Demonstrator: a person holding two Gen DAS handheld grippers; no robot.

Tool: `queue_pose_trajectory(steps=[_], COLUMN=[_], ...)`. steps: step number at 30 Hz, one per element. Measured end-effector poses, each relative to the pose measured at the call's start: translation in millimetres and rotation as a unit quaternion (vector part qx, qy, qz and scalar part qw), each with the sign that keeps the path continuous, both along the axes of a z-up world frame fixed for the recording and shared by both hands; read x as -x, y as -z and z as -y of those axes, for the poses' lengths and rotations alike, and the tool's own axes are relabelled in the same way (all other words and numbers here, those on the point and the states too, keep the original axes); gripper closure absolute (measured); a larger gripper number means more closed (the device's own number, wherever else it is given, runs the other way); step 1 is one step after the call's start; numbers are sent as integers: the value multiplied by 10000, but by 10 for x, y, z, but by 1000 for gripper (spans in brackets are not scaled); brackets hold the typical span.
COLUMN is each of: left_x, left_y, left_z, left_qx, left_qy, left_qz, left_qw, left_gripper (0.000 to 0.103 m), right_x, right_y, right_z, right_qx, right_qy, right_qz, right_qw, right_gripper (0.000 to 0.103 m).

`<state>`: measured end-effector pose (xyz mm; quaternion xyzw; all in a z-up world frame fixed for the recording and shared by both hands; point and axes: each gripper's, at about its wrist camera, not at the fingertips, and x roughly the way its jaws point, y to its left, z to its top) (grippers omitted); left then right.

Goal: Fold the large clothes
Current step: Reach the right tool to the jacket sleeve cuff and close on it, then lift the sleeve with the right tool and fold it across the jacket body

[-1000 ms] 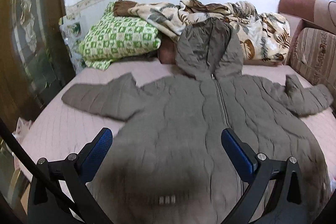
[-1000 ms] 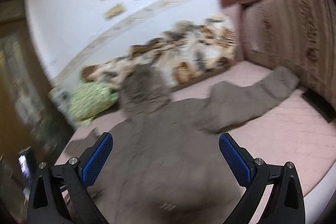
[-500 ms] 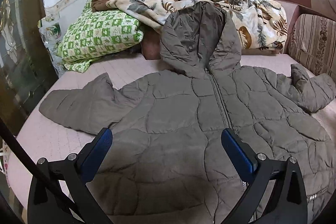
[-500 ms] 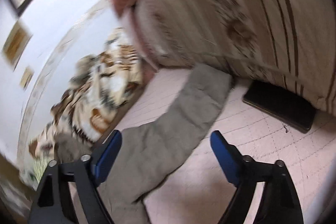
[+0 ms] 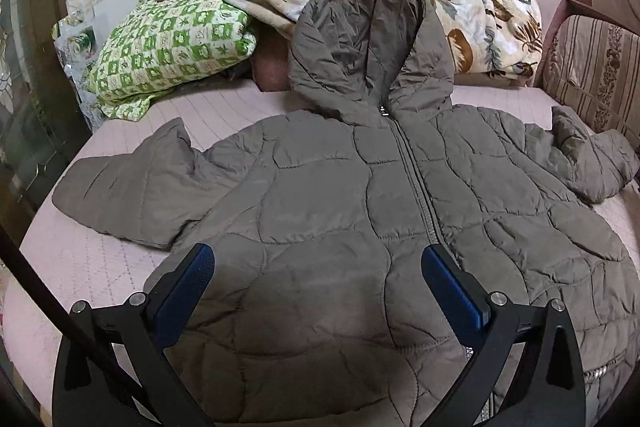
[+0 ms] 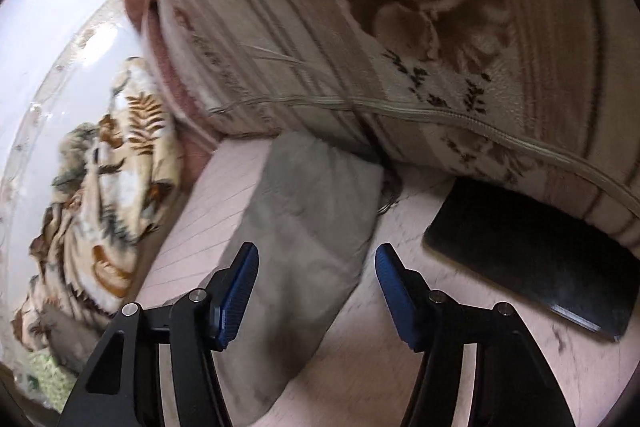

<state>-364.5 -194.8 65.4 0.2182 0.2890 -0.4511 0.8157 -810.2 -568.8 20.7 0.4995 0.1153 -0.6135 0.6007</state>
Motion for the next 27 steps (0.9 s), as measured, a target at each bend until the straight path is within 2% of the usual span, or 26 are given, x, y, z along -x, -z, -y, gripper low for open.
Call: queue_pose_trajectory(steps=[3, 5, 11, 12, 14, 18, 23, 27], left_x=[-13, -13, 14, 18, 25, 42, 18, -21], left_y=[30, 52, 109, 114, 120, 88, 20, -37], left_z=[34, 57, 106, 115, 123, 88, 14, -43], left_qx=[-40, -73, -150, -161, -176, -113, 10, 108], left_qy=[37, 51, 130, 137, 148, 150, 64, -37], left_qz=[-63, -73, -87, -91, -94, -59, -49, -62], left_qw=[10000, 9999, 9998, 9997, 9997, 9998, 10000, 9999], left_gripper=[0, 0, 0, 0, 0, 0, 0, 0], right_x=[50, 55, 38, 11, -12, -113, -276, -473], right_y=[156, 244, 432, 421, 400, 96, -659, -1336], right_z=[132, 218, 380, 390, 371, 257, 7, -264], right_qx=[-50, -36, -208, -178, -67, 309, 1215, 1998], right_qy=[30, -5, -19, -79, -184, -193, -217, -403], right_qz=[3, 18, -80, -167, -133, -235, -227, 24], right_qw=[10000, 10000, 9997, 9997, 9997, 9991, 9921, 9790], right_gripper=[38, 51, 59, 64, 86, 90, 91, 91])
